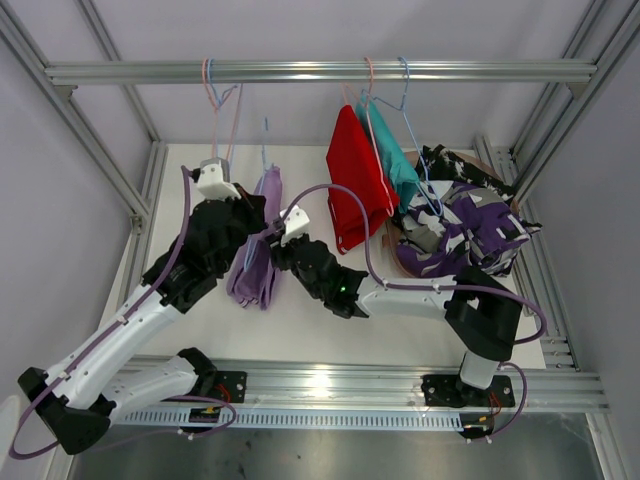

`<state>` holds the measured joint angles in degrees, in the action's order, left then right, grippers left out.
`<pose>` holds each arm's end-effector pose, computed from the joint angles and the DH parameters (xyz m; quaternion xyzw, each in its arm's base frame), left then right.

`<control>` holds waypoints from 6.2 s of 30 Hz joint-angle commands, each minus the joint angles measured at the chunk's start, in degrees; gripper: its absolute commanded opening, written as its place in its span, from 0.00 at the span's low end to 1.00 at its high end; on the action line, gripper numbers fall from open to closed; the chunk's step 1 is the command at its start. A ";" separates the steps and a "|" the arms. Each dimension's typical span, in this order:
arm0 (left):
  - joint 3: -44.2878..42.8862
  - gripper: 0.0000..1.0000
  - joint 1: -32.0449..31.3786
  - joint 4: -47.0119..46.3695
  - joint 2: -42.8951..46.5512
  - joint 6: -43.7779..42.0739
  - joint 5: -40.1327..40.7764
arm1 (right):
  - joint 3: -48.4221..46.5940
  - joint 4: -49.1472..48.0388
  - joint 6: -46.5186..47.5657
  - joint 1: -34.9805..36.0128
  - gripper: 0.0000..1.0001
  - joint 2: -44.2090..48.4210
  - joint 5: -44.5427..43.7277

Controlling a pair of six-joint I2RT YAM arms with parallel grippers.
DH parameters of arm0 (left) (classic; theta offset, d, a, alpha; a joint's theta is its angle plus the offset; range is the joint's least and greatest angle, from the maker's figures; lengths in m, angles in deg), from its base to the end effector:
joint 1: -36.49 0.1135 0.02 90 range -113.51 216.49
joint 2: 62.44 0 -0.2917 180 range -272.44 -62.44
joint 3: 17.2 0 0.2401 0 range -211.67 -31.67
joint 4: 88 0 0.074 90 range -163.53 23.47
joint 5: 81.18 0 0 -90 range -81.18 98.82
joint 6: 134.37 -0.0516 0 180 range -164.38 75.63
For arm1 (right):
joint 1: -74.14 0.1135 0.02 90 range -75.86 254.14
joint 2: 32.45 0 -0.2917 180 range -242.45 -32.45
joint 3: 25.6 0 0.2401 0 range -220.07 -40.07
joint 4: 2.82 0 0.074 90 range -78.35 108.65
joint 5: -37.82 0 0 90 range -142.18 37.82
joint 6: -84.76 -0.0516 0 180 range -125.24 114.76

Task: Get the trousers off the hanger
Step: Remove the trousers from the hanger, then place the trousers in the bin.

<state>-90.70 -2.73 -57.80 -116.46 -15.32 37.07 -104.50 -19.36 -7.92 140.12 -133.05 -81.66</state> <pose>0.1645 -0.1027 0.4074 -0.0889 0.7576 -0.1916 0.6175 0.1922 0.3689 0.3008 -0.2285 0.6978 0.2128 0.6446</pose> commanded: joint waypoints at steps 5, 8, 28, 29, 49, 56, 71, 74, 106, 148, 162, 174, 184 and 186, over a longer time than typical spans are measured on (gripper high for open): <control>-0.57 0.00 -0.33 -2.19 0.23 1.00 -1.36 | -3.07 -7.14 0.83 -1.37 0.46 1.28 -1.73; -0.83 0.00 -0.33 -2.10 -0.12 1.09 -1.88 | -4.91 -6.88 1.36 -1.46 0.47 0.84 -1.73; -0.92 0.01 0.64 -1.66 -1.17 1.18 -1.71 | -8.26 -3.37 2.41 -1.82 0.00 4.97 -2.43; -1.00 0.00 0.73 -1.66 -1.26 1.09 -1.36 | -8.70 -2.75 4.07 -1.90 0.00 5.41 -2.34; -1.36 0.00 3.36 -0.35 -5.22 3.02 -2.85 | -26.35 20.10 18.76 -2.17 0.00 19.39 -7.18; -1.62 0.00 2.66 -0.08 -6.88 2.50 -2.85 | -37.85 27.57 19.64 -2.69 0.00 17.10 -7.00; -2.67 0.00 0.99 0.97 -9.26 1.26 -1.62 | -56.96 40.67 31.23 3.01 0.00 16.65 -17.09; -2.67 0.00 0.99 1.06 -9.17 1.09 -1.44 | -55.03 40.41 33.52 4.59 0.00 19.46 -19.73; -3.73 0.01 -2.17 1.68 -11.37 -0.58 -0.74 | -34.30 28.89 54.97 1.88 0.00 52.60 -41.71; -6.19 0.00 -5.34 3.61 -11.64 -2.78 -0.65 | -13.71 41.56 -7.43 -59.03 0.02 28.10 -7.09; -6.28 0.00 -5.34 3.79 -11.28 -3.04 -0.56 | -24.17 47.26 -11.82 -60.79 0.99 22.90 4.07; -6.37 0.00 -5.34 3.87 -10.58 -2.87 -1.44 | -22.60 47.79 -15.08 -61.84 0.99 25.71 7.94; -6.54 0.00 -5.34 3.96 -10.41 -2.78 -1.88 | -1.62 40.24 -19.29 -60.00 0.99 28.27 11.11; -6.54 0.00 -5.34 4.05 -10.32 -2.87 -1.88 | 1.48 38.49 -19.91 -59.39 0.99 26.86 11.11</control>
<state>-94.17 -7.65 -52.78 -128.48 -17.50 35.61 -106.86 23.79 -25.56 79.60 -104.75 -71.36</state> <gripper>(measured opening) 0.007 0.992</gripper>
